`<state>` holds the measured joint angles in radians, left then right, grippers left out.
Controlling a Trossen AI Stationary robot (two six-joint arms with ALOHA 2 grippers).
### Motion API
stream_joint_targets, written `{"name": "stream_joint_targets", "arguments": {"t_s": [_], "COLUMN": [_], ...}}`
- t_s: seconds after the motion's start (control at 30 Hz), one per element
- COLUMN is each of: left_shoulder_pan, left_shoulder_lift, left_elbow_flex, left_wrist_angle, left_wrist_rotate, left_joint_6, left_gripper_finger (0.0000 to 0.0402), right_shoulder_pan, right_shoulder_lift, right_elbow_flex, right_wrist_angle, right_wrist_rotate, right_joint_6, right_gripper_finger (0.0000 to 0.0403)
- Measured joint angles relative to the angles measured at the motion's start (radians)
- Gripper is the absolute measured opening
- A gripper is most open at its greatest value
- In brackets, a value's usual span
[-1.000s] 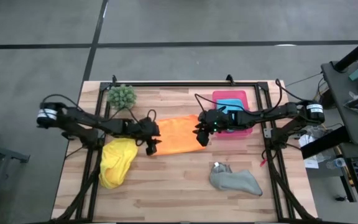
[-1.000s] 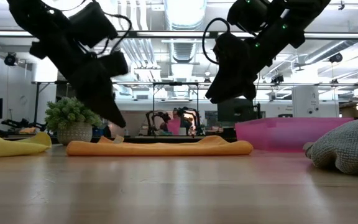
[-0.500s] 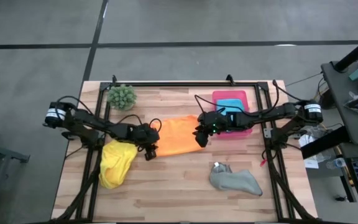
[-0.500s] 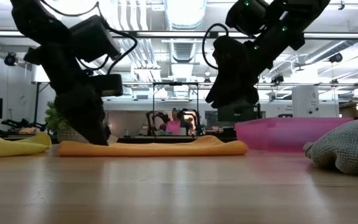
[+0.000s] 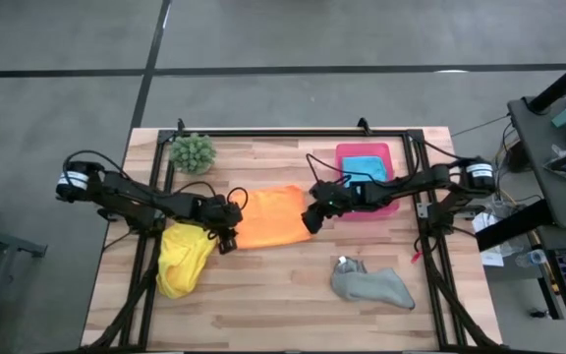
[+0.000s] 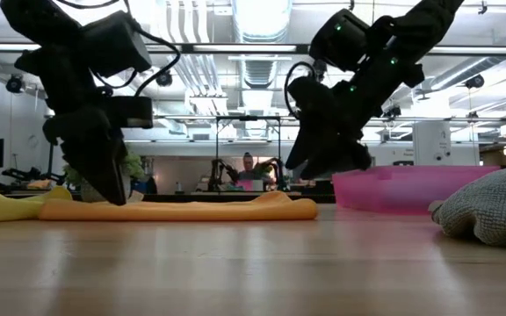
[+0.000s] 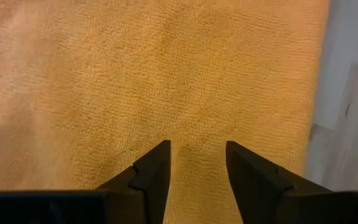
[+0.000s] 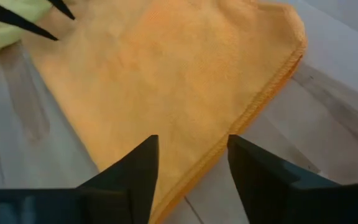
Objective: Fold microfiber towels
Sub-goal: Fold the orange microfiber cloth
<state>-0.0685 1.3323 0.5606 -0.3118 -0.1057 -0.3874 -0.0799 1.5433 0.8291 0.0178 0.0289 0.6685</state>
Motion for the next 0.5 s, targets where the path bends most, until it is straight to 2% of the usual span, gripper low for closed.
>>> {"name": "stream_joint_targets", "arguments": {"t_s": [0.27, 0.5], "left_shoulder_pan": [0.001, 0.001], "left_shoulder_lift": [0.031, 0.047], "left_elbow_flex": [-0.002, -0.002], "left_wrist_angle": [0.009, 0.016], "left_wrist_rotate": [-0.005, -0.013], "left_joint_6": [0.000, 0.000], "left_gripper_finger": [0.0138, 0.0138], "right_shoulder_pan": [-0.016, -0.025], "right_shoulder_lift": [0.046, 0.136], "right_elbow_flex": [0.041, 0.168], "right_wrist_angle": [-0.031, -0.150], "right_wrist_rotate": [0.024, 0.032], "right_joint_6": [0.031, -0.004], "right_gripper_finger": [0.0264, 0.0276]}}
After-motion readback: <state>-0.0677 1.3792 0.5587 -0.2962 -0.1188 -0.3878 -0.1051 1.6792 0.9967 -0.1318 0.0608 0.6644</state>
